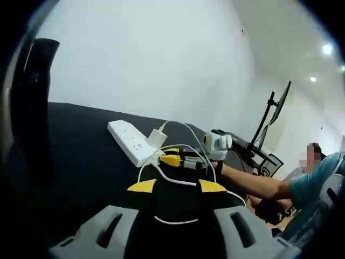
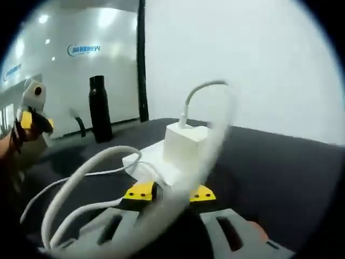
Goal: Connect the charging cable to the phone, plug the charger into the socket, and turn on the power strip switch to charge the phone.
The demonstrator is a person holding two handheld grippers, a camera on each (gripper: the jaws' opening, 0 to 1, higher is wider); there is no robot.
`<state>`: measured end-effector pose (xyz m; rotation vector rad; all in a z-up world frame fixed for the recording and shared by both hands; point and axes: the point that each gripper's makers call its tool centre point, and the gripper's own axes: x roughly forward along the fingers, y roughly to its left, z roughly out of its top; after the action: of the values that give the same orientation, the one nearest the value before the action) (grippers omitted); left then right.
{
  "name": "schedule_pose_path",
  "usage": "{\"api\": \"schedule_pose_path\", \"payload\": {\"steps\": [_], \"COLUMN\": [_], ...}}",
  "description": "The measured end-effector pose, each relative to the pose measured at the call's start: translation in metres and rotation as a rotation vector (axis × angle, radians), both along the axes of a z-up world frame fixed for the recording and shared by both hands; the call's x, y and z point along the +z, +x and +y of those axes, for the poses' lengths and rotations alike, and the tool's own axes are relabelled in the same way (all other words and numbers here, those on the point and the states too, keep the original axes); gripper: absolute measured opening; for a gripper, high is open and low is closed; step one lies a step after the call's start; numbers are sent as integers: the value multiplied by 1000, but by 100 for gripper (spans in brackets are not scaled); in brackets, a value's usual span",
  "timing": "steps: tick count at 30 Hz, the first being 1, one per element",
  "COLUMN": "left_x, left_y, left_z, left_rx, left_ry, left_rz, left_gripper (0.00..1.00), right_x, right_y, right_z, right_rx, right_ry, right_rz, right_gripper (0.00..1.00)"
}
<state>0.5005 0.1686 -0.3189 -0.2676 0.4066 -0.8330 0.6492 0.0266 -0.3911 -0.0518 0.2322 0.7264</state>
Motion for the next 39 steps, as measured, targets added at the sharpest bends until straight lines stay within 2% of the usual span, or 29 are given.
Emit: {"api": "schedule_pose_path", "payload": {"steps": [1,6,9,10,12,13,15,16,17,18,19,20,21,22,24,25,26,27,29,30,31,35,36,39], "left_x": [-1,0,7,10,20,25,42,52,58,64,71,75,82,86,94,95,97,99,101,101,101,90,85,72], "left_y": [0,-4,-7,-7,-9,-10,-13,-15,-18,-20,-24,-28,-34,-39,-50,-56,-60,-65,-74,-77,-80,-91,-94,-97], "left_z": [0,-1,-5,-7,-14,-18,-31,-39,-46,-53,-65,-73,-87,-96,-121,-135,-143,-156,-173,-180,-186,-212,-217,-223], "left_rx": [4,10,15,13,1,-7,-32,-51,-66,-84,-107,-122,-150,-171,-221,-245,-256,-272,-306,-315,-318,-323,-321,-311], "left_ry": [0,3,-6,-8,-18,-25,-64,-85,-93,-99,-102,-108,-124,-137,-174,-184,-195,-213,-240,-249,-257,-251,-251,-272], "left_rz": [4,5,3,-2,-27,-40,-82,-102,-117,-136,-162,-179,-208,-220,-234,-231,-234,-235,-238,-241,-247,-264,-265,-249], "left_gripper": [25,25,25,25,25,26,28,29,31,34,36,38,40,41,48,51,54,59,67,72,74,75,75,75], "right_x": [0,1,12,16,24,29,52,71,84,106,120,141,154,170,189,200,207,217,228,233,240,243,242,235], "right_y": [1,0,-4,-5,-12,-12,-14,-12,-13,-18,-25,-40,-49,-68,-98,-119,-134,-157,-186,-201,-227,-278,-292,-316], "right_z": [-1,-3,-9,-13,-28,-39,-73,-101,-120,-150,-166,-188,-202,-219,-235,-248,-256,-264,-278,-284,-286,-300,-297,-296], "right_rx": [-2,5,0,-5,-22,-41,-127,-210,-262,-338,-371,-394,-401,-399,-381,-359,-335,-276,-213,-178,-120,-56,-32,-10], "right_ry": [12,8,25,23,-5,-34,-92,-95,-89,-67,-46,-1,32,91,174,236,303,422,587,641,714,790,798,811], "right_rz": [18,14,-6,-12,-31,-64,-179,-248,-291,-357,-402,-461,-489,-519,-547,-559,-549,-521,-475,-481,-482,-485,-488,-485], "right_gripper": [17,17,19,20,30,34,36,36,37,37,37,37,38,39,42,44,45,46,47,47,47,53,55,60]}}
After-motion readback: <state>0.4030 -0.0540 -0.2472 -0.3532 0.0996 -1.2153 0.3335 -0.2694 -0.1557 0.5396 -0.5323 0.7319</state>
